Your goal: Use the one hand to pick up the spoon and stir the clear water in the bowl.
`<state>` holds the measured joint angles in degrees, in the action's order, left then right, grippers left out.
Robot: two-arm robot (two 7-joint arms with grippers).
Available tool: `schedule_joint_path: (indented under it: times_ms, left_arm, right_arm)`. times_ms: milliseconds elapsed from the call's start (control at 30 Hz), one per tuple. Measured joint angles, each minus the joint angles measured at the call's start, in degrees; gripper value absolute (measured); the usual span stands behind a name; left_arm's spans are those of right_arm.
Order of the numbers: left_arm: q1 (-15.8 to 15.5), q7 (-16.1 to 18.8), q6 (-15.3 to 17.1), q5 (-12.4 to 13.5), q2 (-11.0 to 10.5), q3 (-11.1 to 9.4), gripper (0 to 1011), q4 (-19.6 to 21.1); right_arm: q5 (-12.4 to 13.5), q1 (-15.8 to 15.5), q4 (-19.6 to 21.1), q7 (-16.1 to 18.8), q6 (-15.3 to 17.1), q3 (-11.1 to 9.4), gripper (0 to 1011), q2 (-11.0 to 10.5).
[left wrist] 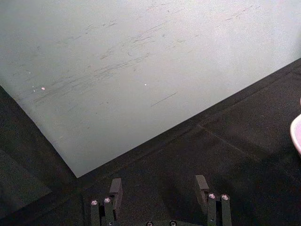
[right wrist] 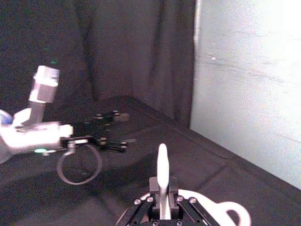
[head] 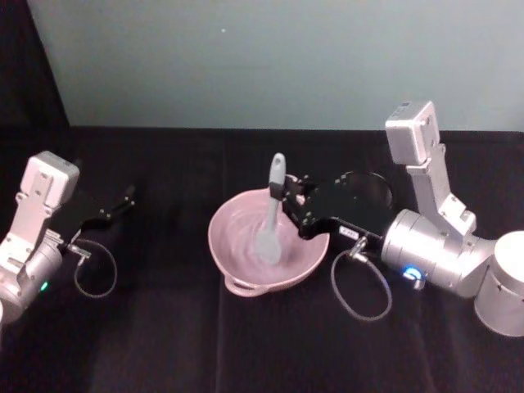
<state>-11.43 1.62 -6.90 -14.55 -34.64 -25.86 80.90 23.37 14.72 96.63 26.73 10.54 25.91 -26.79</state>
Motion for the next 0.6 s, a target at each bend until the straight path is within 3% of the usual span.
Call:
schedule_joint_path:
  times_ms: [233,433,600]
  left_arm:
    - [0.0,0.0,0.0,0.0,0.0,0.0,1011,0.0]
    - [0.0,0.0,0.0,0.0,0.0,0.0,1011,0.0]
    - [0.0,0.0,0.0,0.0,0.0,0.0,1011,0.0]
  right_arm:
    - [0.4,0.8,-0.2,0.5,0.1,2.7,110,1.5]
    - [-0.7,3.8,-4.6,-0.5,-1.5,4.5,110,4.7]
    - [-2.0,6.0,-8.5,-1.7,-2.6,4.9,110,6.7]
